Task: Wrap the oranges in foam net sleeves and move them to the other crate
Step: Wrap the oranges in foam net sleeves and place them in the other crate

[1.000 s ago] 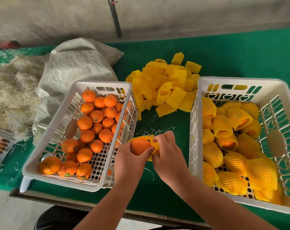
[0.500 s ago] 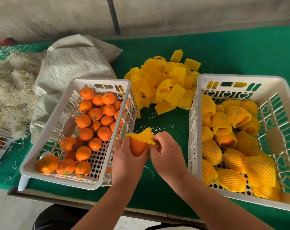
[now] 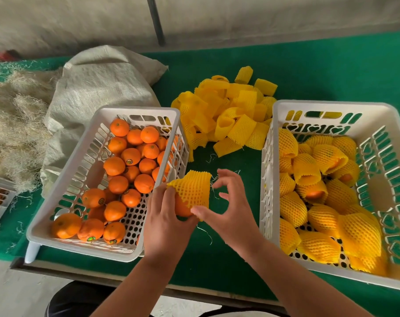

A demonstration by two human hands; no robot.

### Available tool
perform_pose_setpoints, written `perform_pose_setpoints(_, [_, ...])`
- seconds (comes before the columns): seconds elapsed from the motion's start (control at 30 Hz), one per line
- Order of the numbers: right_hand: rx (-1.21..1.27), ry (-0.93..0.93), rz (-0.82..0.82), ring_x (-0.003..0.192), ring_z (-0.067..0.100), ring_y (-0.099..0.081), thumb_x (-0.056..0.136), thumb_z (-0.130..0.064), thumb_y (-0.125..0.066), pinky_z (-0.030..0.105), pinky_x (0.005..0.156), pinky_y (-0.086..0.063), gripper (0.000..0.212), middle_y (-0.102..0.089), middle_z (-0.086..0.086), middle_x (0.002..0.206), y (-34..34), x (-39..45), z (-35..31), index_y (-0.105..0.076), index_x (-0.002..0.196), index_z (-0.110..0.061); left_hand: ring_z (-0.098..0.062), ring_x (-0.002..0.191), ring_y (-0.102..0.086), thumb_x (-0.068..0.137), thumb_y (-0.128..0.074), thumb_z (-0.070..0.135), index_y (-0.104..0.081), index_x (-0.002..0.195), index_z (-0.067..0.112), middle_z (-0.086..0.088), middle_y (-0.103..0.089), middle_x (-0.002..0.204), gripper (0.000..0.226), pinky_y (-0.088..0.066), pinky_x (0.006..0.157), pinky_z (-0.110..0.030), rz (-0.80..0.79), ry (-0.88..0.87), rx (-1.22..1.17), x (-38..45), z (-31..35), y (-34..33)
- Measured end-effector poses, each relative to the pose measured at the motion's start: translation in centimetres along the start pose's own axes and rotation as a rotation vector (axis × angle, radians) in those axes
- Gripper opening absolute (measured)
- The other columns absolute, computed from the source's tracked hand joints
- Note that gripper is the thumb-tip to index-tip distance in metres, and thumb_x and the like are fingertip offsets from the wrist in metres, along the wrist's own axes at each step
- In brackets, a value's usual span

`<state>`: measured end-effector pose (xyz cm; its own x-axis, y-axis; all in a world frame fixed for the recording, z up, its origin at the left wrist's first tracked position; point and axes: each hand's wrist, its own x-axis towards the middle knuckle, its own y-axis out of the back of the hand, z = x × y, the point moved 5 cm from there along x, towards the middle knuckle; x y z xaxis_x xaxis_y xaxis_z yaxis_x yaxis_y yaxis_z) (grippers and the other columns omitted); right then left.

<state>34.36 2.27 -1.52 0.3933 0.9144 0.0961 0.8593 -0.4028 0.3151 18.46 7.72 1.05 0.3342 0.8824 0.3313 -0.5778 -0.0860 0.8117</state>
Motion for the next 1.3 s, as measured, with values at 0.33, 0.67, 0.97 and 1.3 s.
perform_pose_setpoints(0.33, [-0.004, -0.057, -0.226, 0.136, -0.007, -0.035, 0.061, -0.08, -0.081, 0.021, 0.098, -0.042, 0.126, -0.022, -0.042, 0.148, -1.5, 1.6, -0.1, 0.0, 0.156, -0.062, -0.026, 0.119, -0.046, 0.071, -0.089, 0.029, -0.047, 0.127, 0.01, -0.004, -0.044, 0.132, 0.072, -0.055, 0.069, -0.036, -0.008, -0.09, 0.052, 0.0, 0.6, -0.3])
perform_pose_setpoints(0.67, [0.003, -0.089, -0.191, 0.131, -0.013, -0.036, 0.06, -0.077, -0.084, 0.011, 0.089, -0.042, 0.115, -0.034, -0.04, 0.142, -0.9, 1.5, -0.1, -0.015, 0.152, -0.065, -0.026, 0.115, -0.054, 0.071, -0.086, 0.04, -0.048, 0.127, 0.014, 0.0, -0.046, 0.132, 0.073, -0.05, 0.069, -0.031, -0.067, -0.034, 0.081, 0.2, 0.3, -0.7])
perform_pose_setpoints(0.97, [0.018, -0.178, -0.181, 0.125, 0.007, -0.051, 0.063, -0.076, -0.081, 0.025, 0.094, -0.057, 0.108, -0.04, -0.032, 0.135, -1.6, 1.4, -0.2, -0.019, 0.151, -0.059, -0.022, 0.115, -0.047, 0.067, -0.09, 0.031, -0.049, 0.126, 0.009, -0.007, -0.049, 0.131, 0.075, -0.057, 0.068, -0.037, -0.069, -0.102, 0.124, 0.5, 0.6, -1.1])
perform_pose_setpoints(1.3, [0.023, -0.344, -0.018, 0.113, 0.009, -0.057, 0.063, -0.086, -0.073, 0.027, 0.084, -0.062, 0.102, -0.05, -0.017, 0.128, -1.5, 1.5, 1.2, -0.028, 0.146, -0.048, -0.013, 0.114, -0.056, 0.089, -0.06, 0.061, -0.051, 0.13, 0.017, 0.002, -0.048, 0.138, 0.061, -0.046, 0.067, -0.018, -0.103, -0.081, 0.085, 0.1, 0.6, -1.3])
